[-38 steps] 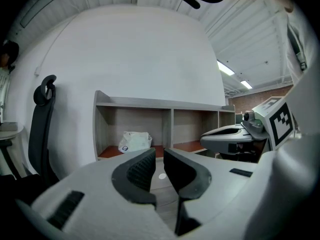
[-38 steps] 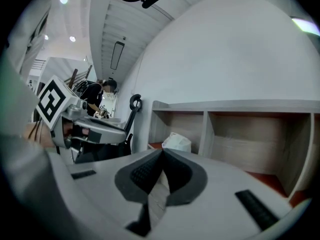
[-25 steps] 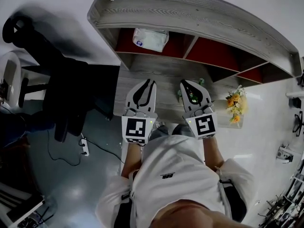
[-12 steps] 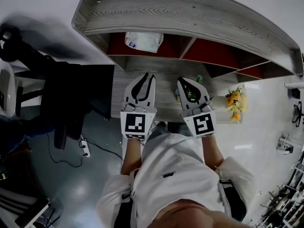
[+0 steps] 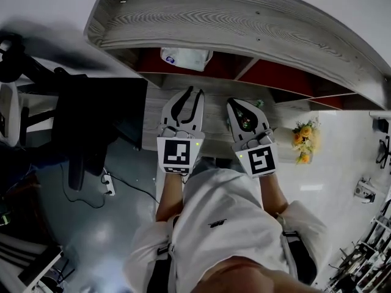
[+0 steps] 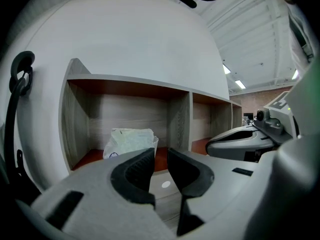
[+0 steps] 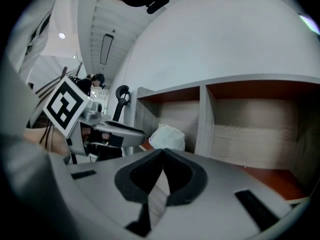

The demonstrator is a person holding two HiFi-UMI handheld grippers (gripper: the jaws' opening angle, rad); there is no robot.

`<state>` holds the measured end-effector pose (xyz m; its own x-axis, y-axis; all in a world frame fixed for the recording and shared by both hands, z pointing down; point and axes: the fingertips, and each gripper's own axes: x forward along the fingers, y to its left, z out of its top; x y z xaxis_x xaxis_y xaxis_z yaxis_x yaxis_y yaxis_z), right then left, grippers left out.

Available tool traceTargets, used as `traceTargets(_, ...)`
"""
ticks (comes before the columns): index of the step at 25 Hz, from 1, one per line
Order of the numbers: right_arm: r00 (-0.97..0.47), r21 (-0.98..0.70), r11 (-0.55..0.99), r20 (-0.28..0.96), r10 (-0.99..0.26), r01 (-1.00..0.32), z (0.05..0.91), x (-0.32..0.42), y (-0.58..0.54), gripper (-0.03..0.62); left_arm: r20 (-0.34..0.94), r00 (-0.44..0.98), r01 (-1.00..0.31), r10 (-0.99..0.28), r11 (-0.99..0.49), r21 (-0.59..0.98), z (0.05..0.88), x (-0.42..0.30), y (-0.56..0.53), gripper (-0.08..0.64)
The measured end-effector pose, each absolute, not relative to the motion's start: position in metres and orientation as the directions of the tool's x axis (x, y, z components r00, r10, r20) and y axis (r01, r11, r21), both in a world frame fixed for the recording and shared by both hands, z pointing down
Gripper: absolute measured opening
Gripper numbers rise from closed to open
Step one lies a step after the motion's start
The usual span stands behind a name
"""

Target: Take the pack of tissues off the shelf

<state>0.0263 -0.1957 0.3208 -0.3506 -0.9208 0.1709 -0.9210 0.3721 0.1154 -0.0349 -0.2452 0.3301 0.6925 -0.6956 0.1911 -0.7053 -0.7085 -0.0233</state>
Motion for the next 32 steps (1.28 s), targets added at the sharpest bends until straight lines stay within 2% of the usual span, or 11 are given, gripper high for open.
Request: traceTargets(32,-0.378,0.033,0.392,0.2,-0.904,-0.92,0.346,0.033,-0.227,0.025,0.278,0.658,-0.726,-0.7,-0.688,-0.014,0.372,0.0,-0.31,0.126)
